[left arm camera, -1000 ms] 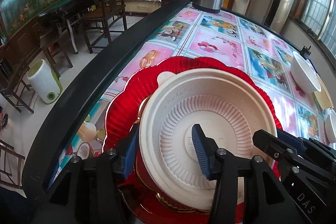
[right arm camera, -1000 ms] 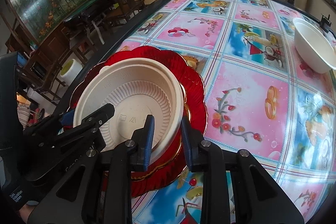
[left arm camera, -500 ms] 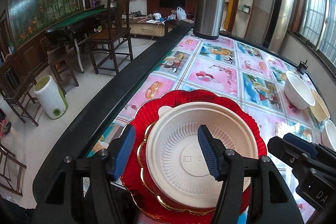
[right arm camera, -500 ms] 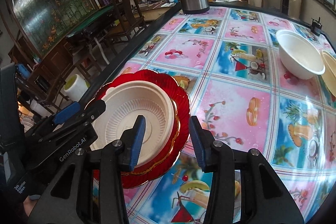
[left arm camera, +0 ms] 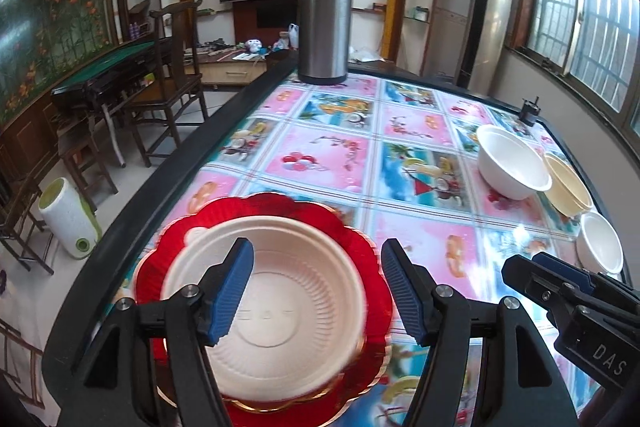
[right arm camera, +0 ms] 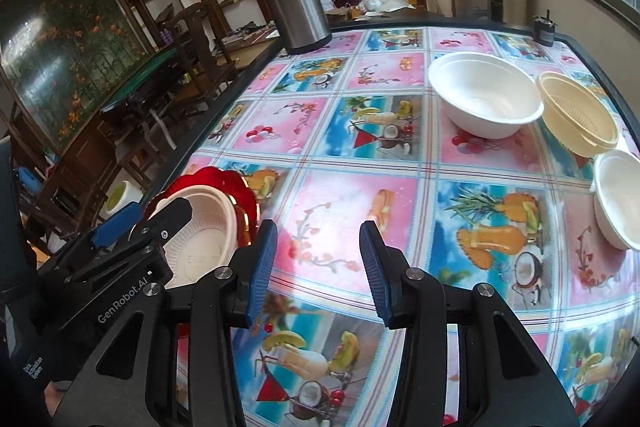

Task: Organize plates and bowls
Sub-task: 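Reach the left gripper to the large white bowl and grasp its rim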

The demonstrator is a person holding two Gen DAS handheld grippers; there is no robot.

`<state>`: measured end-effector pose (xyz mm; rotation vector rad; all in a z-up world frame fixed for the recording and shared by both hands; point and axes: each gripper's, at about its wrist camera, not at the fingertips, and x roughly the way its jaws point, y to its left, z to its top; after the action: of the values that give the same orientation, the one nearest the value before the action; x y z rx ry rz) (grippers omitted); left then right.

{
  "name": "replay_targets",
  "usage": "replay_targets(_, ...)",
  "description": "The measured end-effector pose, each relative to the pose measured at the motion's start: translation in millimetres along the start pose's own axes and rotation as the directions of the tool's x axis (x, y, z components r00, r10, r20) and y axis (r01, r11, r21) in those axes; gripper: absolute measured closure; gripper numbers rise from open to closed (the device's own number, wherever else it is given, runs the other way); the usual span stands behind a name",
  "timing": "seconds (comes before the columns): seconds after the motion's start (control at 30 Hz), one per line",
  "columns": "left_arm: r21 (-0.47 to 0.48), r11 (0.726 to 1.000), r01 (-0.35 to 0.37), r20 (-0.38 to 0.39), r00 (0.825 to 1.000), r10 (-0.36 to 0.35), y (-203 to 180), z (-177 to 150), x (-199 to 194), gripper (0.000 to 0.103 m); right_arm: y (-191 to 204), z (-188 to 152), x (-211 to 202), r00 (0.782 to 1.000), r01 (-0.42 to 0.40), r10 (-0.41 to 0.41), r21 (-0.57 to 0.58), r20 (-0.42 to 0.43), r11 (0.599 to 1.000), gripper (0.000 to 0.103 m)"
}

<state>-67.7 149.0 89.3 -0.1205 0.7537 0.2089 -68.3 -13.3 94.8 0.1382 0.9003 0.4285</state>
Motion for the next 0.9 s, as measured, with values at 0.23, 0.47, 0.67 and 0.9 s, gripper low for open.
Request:
replay_targets(0.23, 0.072, 0.996, 0.044, -0.033, 0.999, -0.042, -46.6, 4.4, 11.6, 0.036, -49.8, 2.5, -10.3, 0.999, 0.037, -0.038, 0.097, 0.007, 0.995, 0.057)
replay_targets(0.47, 0.109, 0.990, 0.089, -0.059, 0.995, -0.083, -85.6, 17.9, 27.3, 0.036, -102.9, 10.2, -15.0, 0.997, 0.069, -0.074, 0.204, 0.018, 0.977, 0.057)
replay_targets(0.67, 0.096, 0.987, 0.130, -0.120, 0.986, -0.118, -111.8, 36.5, 53.6, 0.036, -143.1, 23.8, -10.2, 0.996, 0.076, -0.086, 0.294, 0.024, 0.953, 0.057)
replay_targets(0.9, 0.038, 0.990, 0.134, -0.141, 0.982, -0.128, -129.6, 70.0, 86.6, 0.036, -175.6, 51.5, 10.3, 0.998, 0.046, -0.056, 0.381, 0.014, 0.923, 0.057)
